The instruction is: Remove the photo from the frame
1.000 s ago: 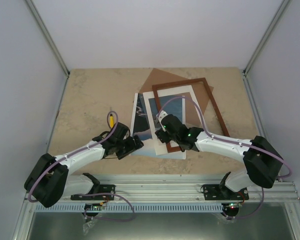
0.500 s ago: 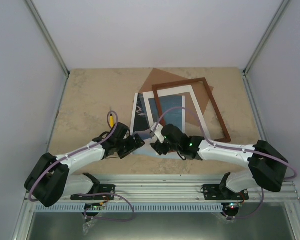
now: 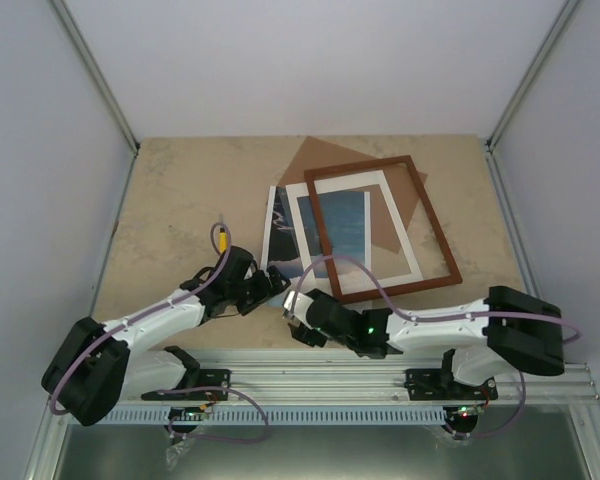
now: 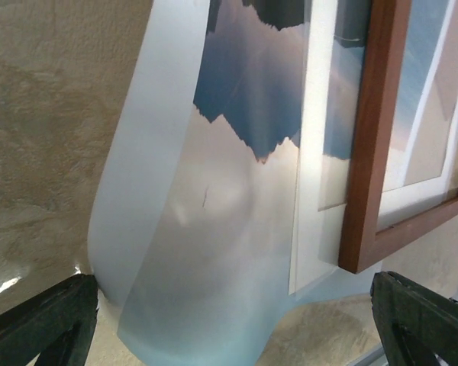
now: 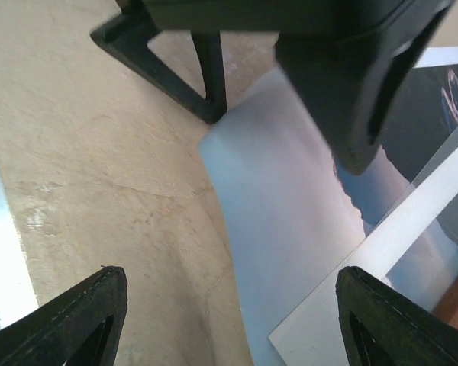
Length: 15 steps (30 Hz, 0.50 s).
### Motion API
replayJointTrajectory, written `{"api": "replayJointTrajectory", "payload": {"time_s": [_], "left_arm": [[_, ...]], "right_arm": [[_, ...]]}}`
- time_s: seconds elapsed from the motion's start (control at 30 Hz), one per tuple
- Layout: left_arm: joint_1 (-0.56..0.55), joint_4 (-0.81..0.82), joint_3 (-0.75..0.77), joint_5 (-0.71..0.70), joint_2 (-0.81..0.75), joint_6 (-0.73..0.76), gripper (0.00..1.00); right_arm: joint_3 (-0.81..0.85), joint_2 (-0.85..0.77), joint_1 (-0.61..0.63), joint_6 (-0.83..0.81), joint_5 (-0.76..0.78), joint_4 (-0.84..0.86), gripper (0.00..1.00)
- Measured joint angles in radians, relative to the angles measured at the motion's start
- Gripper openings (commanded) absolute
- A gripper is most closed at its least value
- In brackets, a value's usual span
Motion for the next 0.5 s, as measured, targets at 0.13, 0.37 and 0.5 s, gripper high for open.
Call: {"api": "replayJointTrajectory", "payload": {"time_s": [0.13, 0.37, 0.5], "left_arm": [[0.000, 0.017, -0.017, 0.000, -0.029, 0.000, 0.99], [0.000, 0.037, -0.053, 0.000, -0.055, 0.000, 0.99], [0.000, 0.054, -0.057, 0.001, -0.058, 0.000, 0.99]], "right_arm": [[0.015, 0.088, 0.039, -0.001, 0.094, 0.021, 0.75], [0.053, 0.191, 0.056, 0.001, 0.190, 0.046, 0.74], [0.094, 0.252, 0.056, 0.013, 0.232, 0.063, 0.74]]}}
